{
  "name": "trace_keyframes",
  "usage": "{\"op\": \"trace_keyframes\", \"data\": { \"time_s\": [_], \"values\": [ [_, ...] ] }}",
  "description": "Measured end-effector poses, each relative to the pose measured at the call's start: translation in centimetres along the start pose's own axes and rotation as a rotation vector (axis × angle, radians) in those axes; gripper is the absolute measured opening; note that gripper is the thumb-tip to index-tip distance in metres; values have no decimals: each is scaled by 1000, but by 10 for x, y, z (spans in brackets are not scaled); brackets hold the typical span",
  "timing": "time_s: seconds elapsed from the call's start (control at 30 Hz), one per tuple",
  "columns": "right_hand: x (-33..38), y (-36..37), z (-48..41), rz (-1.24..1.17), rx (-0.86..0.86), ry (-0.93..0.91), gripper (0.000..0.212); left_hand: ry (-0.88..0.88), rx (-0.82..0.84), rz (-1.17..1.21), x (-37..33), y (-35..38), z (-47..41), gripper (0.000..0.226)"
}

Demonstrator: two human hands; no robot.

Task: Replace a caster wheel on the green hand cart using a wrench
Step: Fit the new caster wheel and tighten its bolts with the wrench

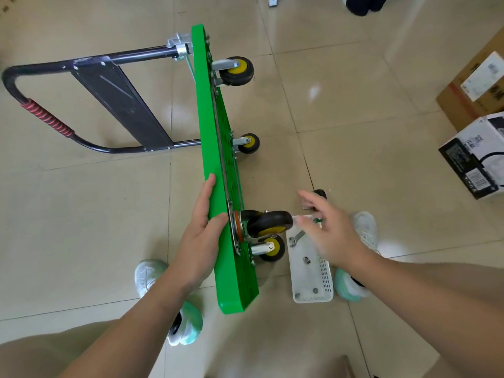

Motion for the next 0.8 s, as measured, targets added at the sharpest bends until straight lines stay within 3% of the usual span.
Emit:
{"op": "trace_keyframes", "data": {
  "time_s": [0.23, 0.33, 0.43, 0.6, 0.8],
  "values": [
    [-72, 12, 15, -16, 61, 238, 45, 11, -10, -36, -2, 2, 3, 69],
    [-111, 26, 8, 178, 170, 371, 26, 1, -16, -50, -3, 2, 4, 69],
    [-161, 51, 7, 312, 274, 512, 24, -11, -22, -46, -2, 0, 4, 69],
    [-227, 104, 6, 326, 271, 637, 28, 19, -22, -48, 1, -1, 1, 70],
    [-279, 137, 7, 441, 250, 724, 17, 31, -51, 37, 7, -4, 2, 67]
  ]
}}
Point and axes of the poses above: each hand's wrist, its own z-axis away from the middle knuckle, its own y-axis out of the palm, x = y × z, the point moved 10 cm from there along -z, towards the middle knuckle, and after that the axes turned 6 degrees about z, right-handed, at the moved point
